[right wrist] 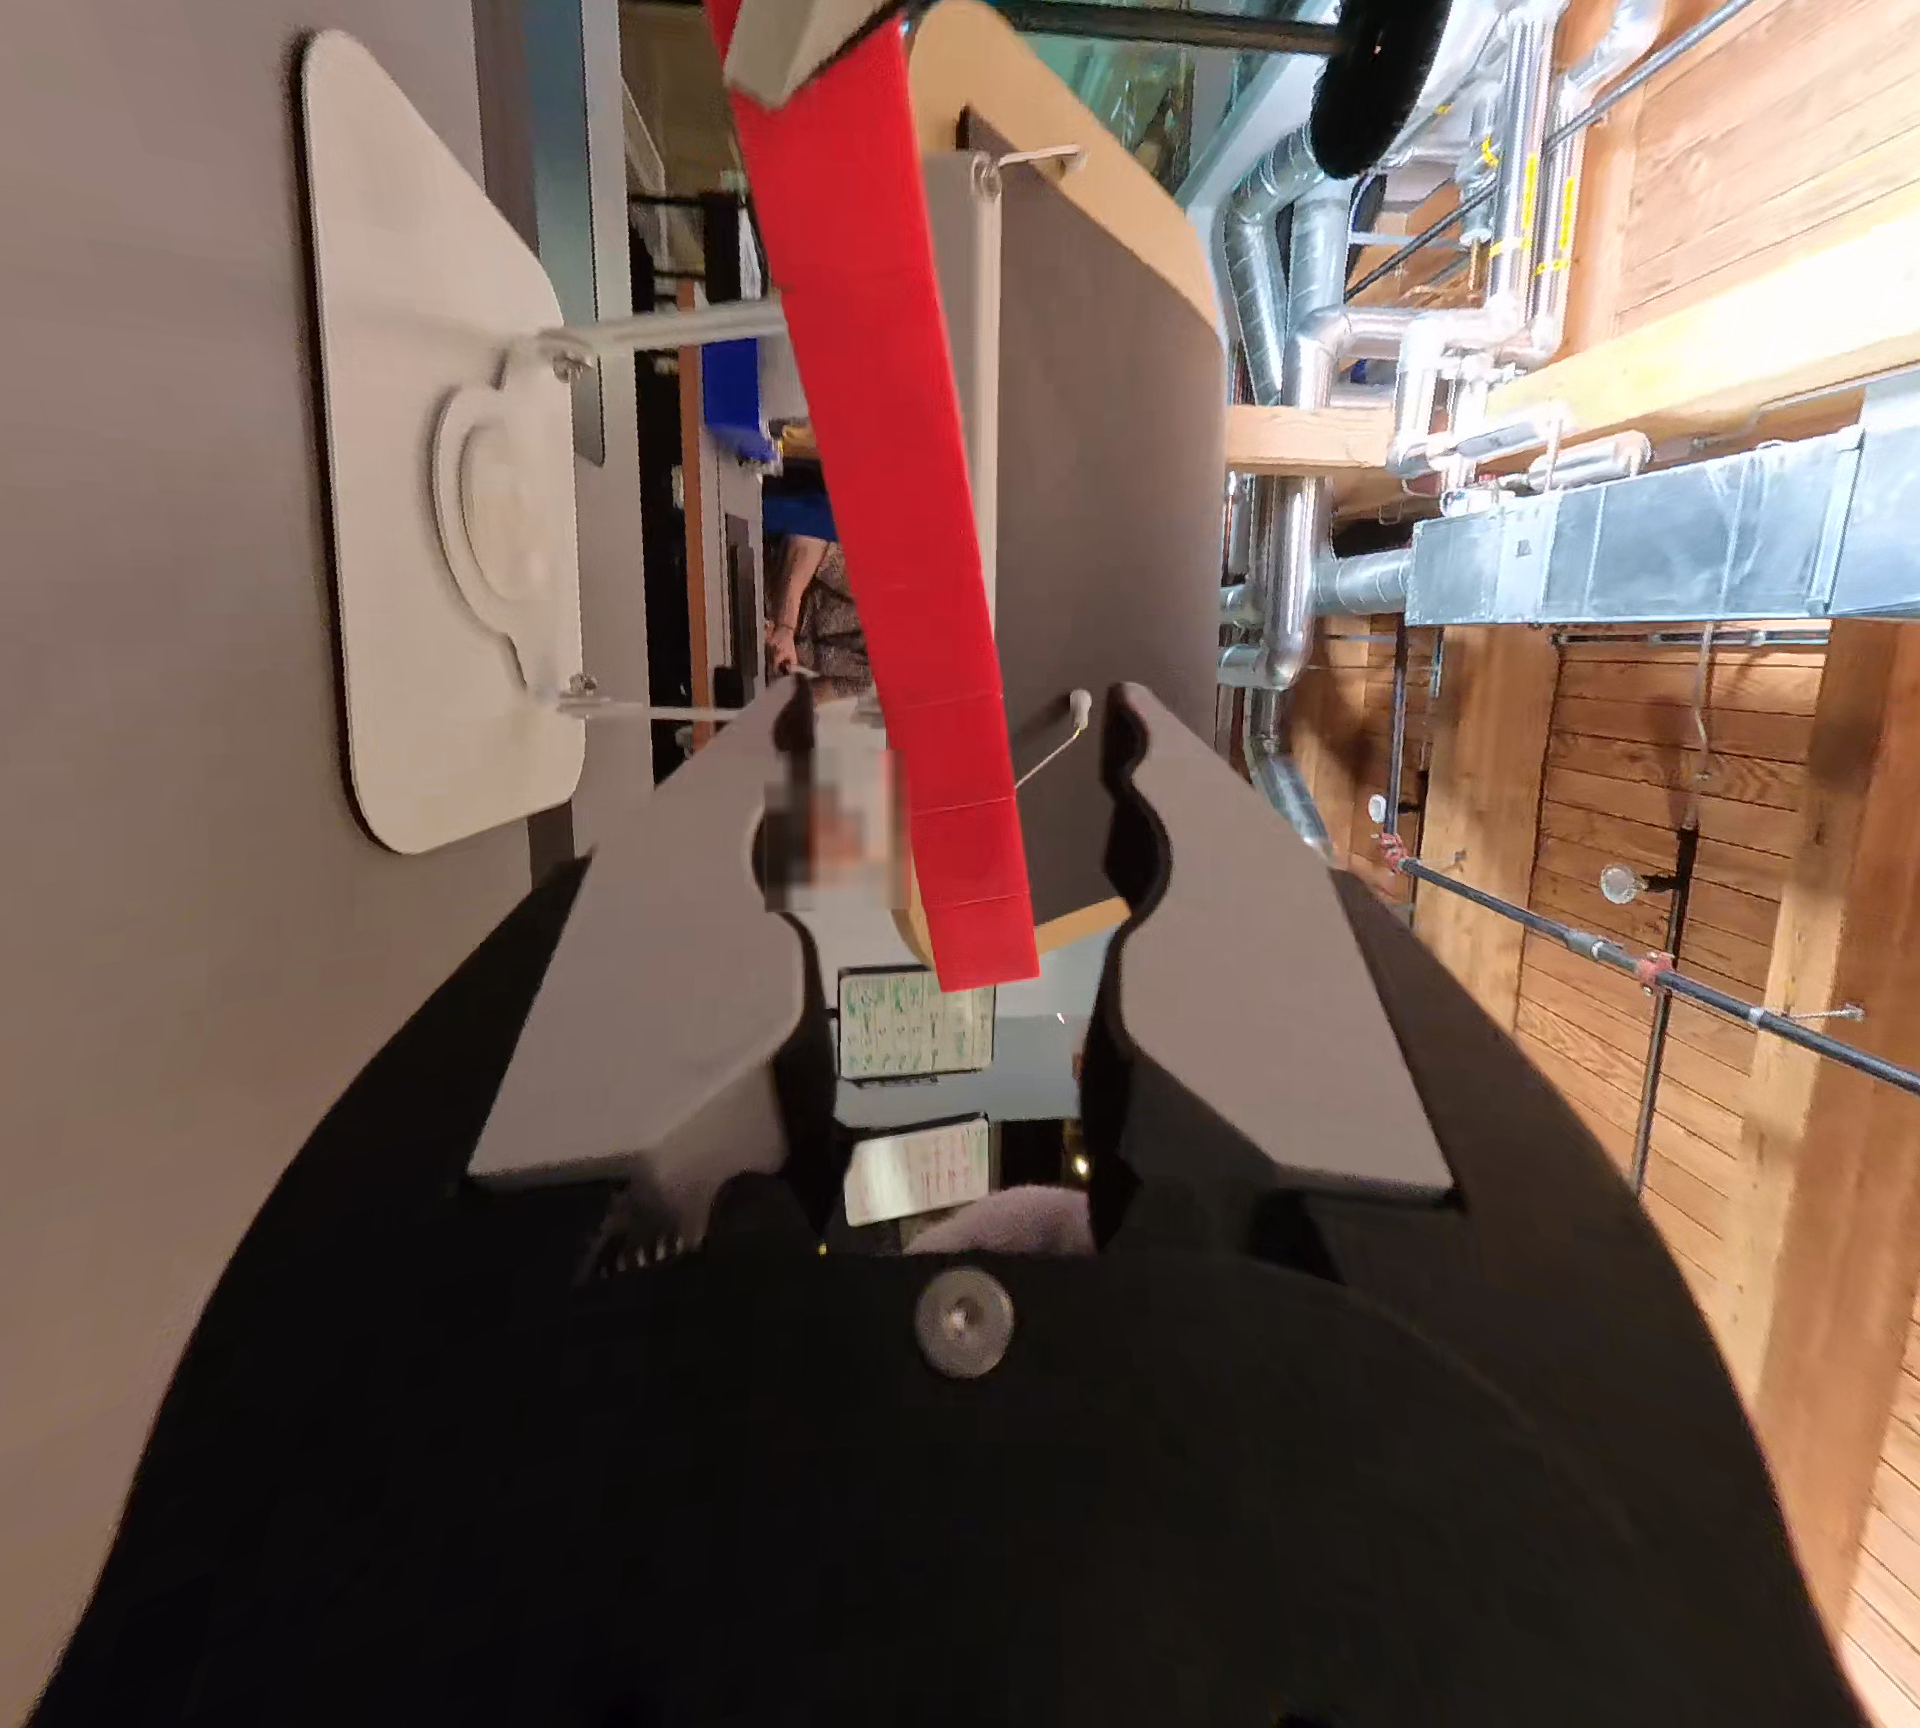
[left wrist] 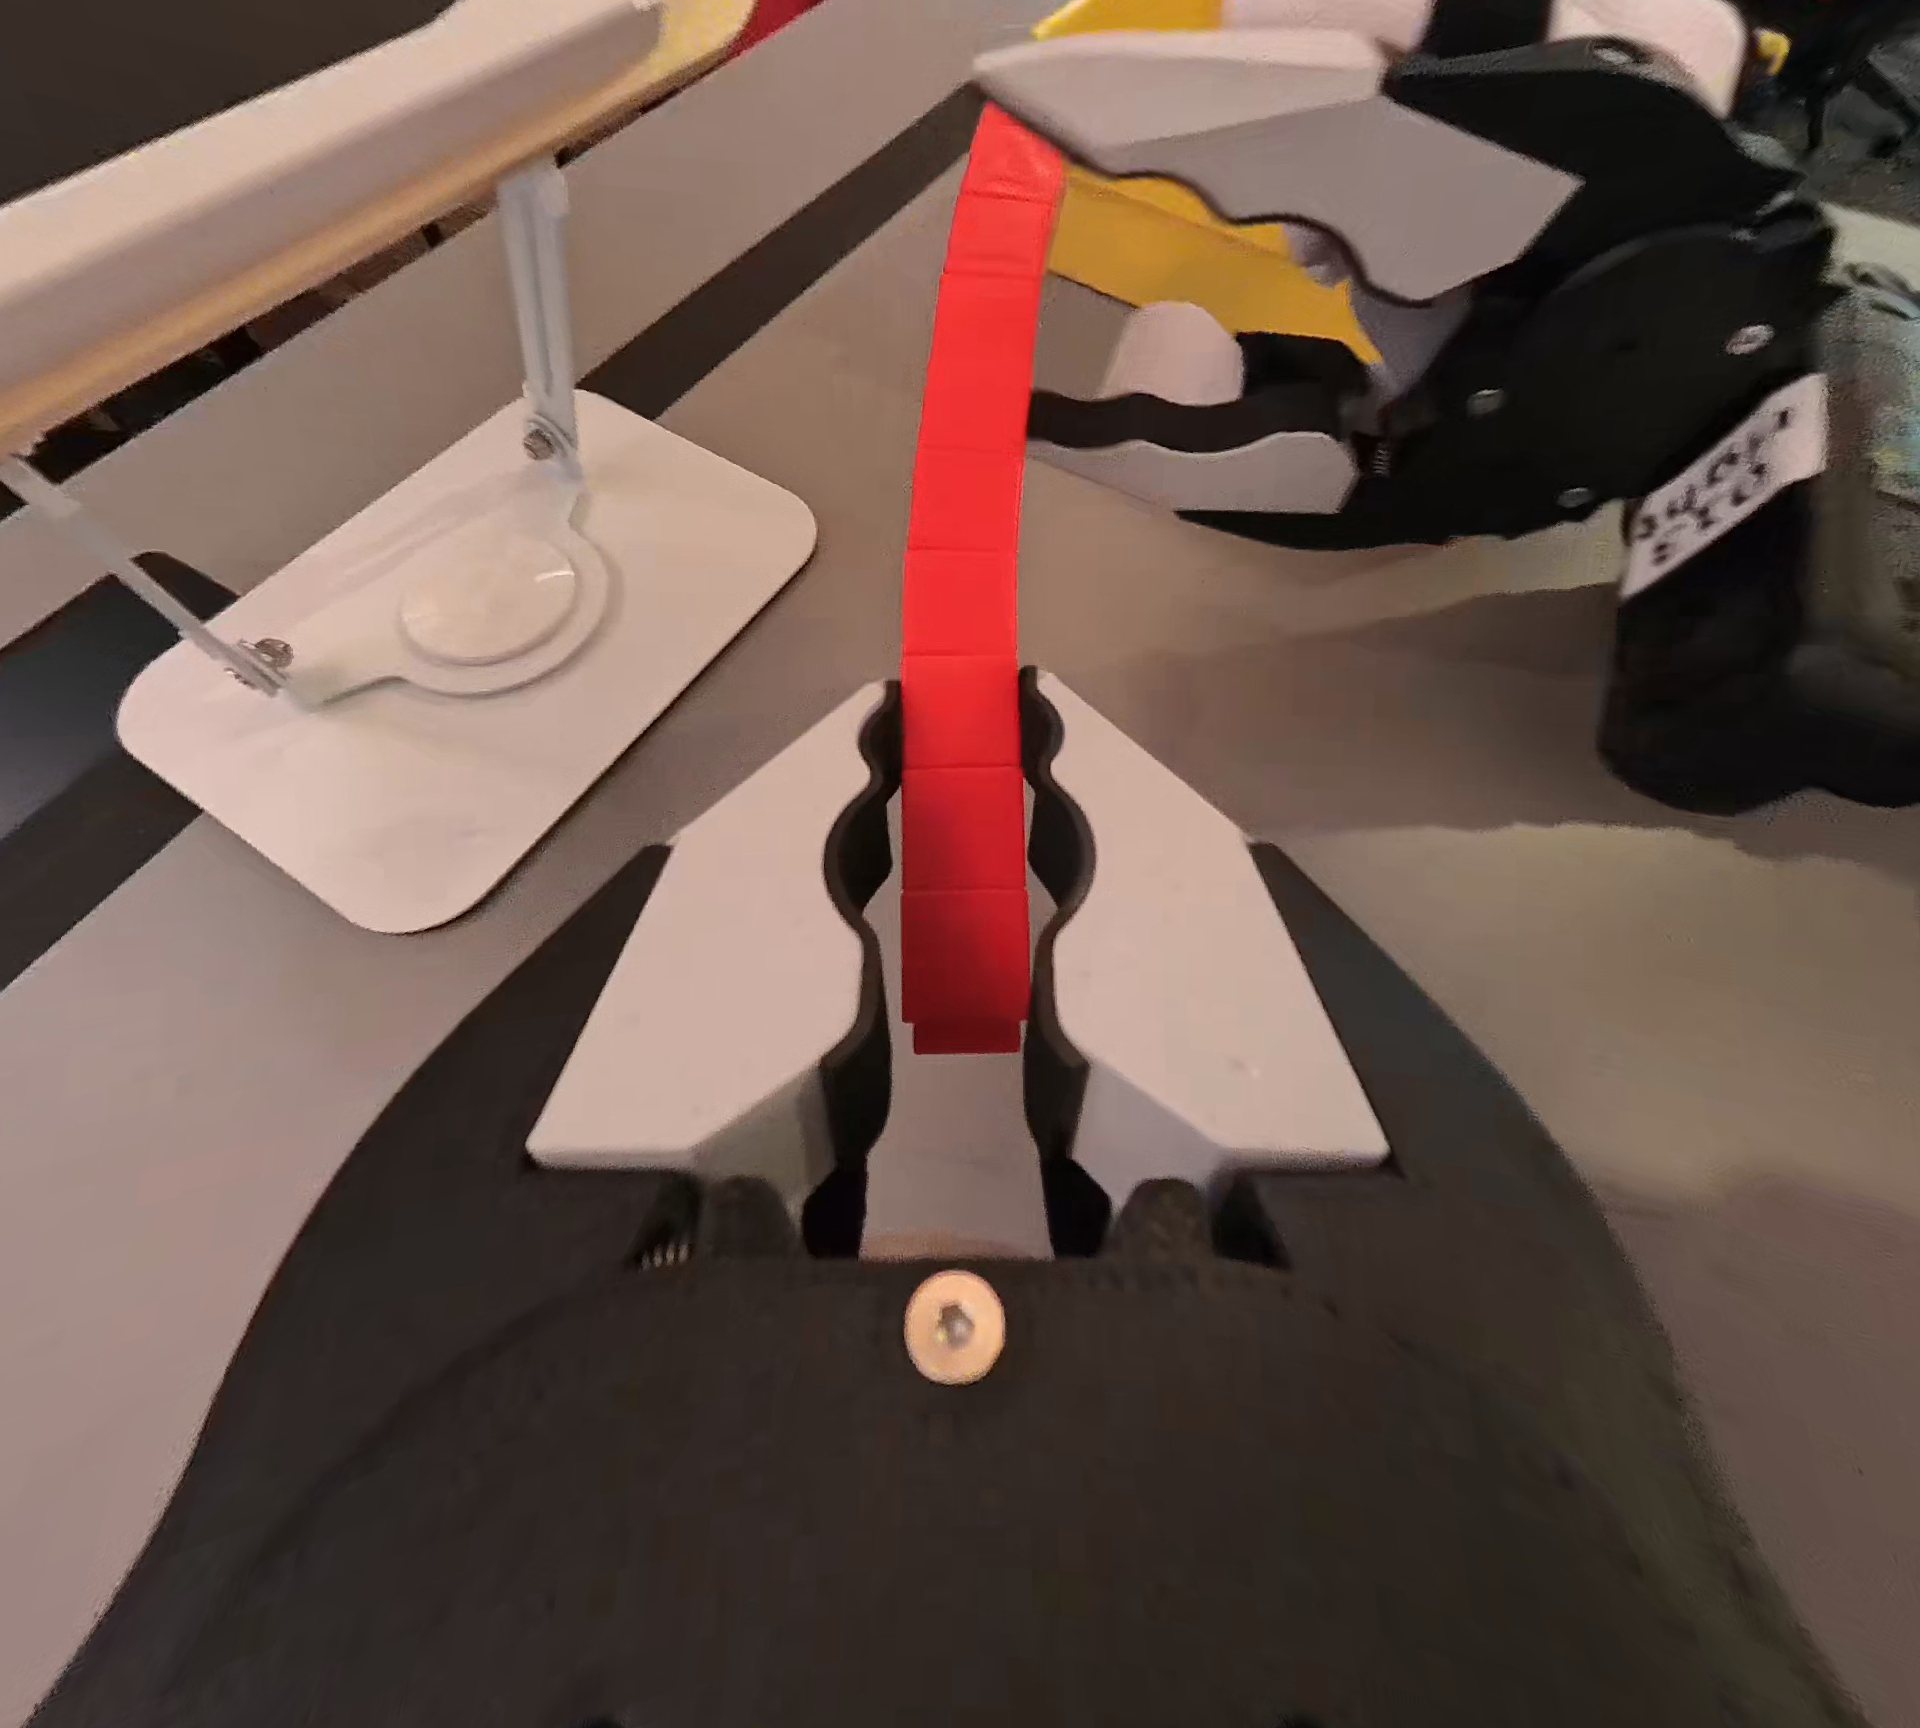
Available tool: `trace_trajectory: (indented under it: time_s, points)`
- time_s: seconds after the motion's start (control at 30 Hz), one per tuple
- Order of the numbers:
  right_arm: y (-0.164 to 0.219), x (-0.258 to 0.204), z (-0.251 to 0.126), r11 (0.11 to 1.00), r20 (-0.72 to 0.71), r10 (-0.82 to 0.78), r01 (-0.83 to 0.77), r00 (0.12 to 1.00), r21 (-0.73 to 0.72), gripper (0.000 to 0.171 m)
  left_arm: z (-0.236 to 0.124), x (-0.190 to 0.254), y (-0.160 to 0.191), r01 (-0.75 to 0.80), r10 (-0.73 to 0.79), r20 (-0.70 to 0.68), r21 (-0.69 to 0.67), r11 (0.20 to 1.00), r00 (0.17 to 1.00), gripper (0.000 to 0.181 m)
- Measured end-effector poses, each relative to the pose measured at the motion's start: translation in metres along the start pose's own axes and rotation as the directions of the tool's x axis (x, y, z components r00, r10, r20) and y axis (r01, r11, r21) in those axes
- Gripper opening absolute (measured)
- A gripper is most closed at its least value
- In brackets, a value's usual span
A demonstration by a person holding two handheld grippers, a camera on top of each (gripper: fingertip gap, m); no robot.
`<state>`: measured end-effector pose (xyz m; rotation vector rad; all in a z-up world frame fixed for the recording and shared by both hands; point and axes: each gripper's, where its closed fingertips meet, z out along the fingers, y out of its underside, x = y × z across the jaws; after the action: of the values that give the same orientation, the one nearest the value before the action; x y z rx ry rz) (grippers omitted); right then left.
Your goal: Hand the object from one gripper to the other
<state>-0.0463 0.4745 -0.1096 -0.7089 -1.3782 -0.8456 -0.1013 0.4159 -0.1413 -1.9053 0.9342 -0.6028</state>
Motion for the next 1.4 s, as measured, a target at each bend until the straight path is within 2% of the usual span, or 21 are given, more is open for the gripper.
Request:
trace_trajectory:
  time_s: [0.07,0.1,0.23,0.3,0.33,0.43,0.53,0.6,0.7,0.83,1.0,1.17,1.37,1.4]
  points:
    - [0.012,-0.008,0.004,0.999,0.027,-0.016,0.017,1.000,-0.044,0.037,0.001,0.004,0.001,-0.006,0.006,-0.009,-0.015,1.000,1.000,0.020]
    - [0.014,-0.011,0.004,0.999,0.037,-0.011,0.013,0.999,-0.043,0.020,0.001,0.008,0.000,-0.009,0.009,-0.022,-0.014,1.000,1.000,0.020]
    - [0.016,-0.014,0.005,0.995,0.088,0.095,-0.091,0.992,-0.048,0.020,0.000,0.010,-0.007,-0.035,0.036,-0.013,0.015,0.999,0.999,0.020]
    - [0.018,-0.017,0.006,0.973,0.138,0.229,-0.223,0.964,-0.059,0.020,-0.007,0.009,-0.024,-0.066,0.065,0.018,0.109,0.992,0.998,0.022]
    - [0.019,-0.020,0.006,0.952,0.173,0.305,-0.299,0.936,-0.060,0.020,-0.014,0.011,-0.035,-0.090,0.087,0.024,0.179,0.980,0.996,0.035]
    - [0.020,-0.023,0.005,0.855,0.270,0.511,-0.514,0.816,-0.068,0.020,-0.043,0.011,-0.068,-0.136,0.121,0.062,0.387,0.912,0.991,0.056]
    - [0.004,-0.021,0.000,0.688,0.401,0.676,-0.725,0.618,-0.044,0.020,-0.067,0.005,-0.085,-0.085,0.074,0.043,0.531,0.843,0.996,0.067]
    - [-0.014,-0.019,-0.008,0.545,0.524,0.725,-0.837,0.446,-0.042,0.020,-0.070,0.002,-0.084,-0.061,0.062,0.017,0.557,0.828,0.998,0.069]
    - [-0.031,-0.014,-0.014,0.369,0.617,0.746,-0.927,0.250,-0.072,0.019,-0.064,0.004,-0.082,-0.033,0.060,-0.027,0.579,0.815,0.998,0.072]
    - [-0.044,-0.010,-0.017,0.240,0.663,0.740,-0.966,0.117,-0.098,0.020,-0.042,0.012,-0.081,-0.042,0.059,-0.012,0.560,0.828,0.998,0.072]
    - [-0.063,-0.017,-0.021,0.189,0.707,0.706,-0.973,0.041,-0.132,0.020,-0.010,0.022,-0.081,-0.076,0.058,0.052,0.534,0.842,0.997,0.064]
    - [-0.072,-0.018,-0.025,0.177,0.736,0.676,-0.975,0.024,-0.132,0.020,-0.004,0.029,-0.081,-0.069,0.066,0.025,0.546,0.835,0.997,0.027]
    - [-0.072,-0.014,-0.026,0.150,0.738,0.675,-0.980,0.005,-0.131,0.020,-0.005,0.030,-0.083,-0.068,0.057,0.037,0.552,0.831,0.998,0.026]
    - [-0.069,-0.015,-0.024,0.161,0.730,0.684,-0.977,0.009,-0.140,0.034,-0.005,0.028,-0.084,-0.085,0.058,0.066,0.551,0.830,0.996,0.026]
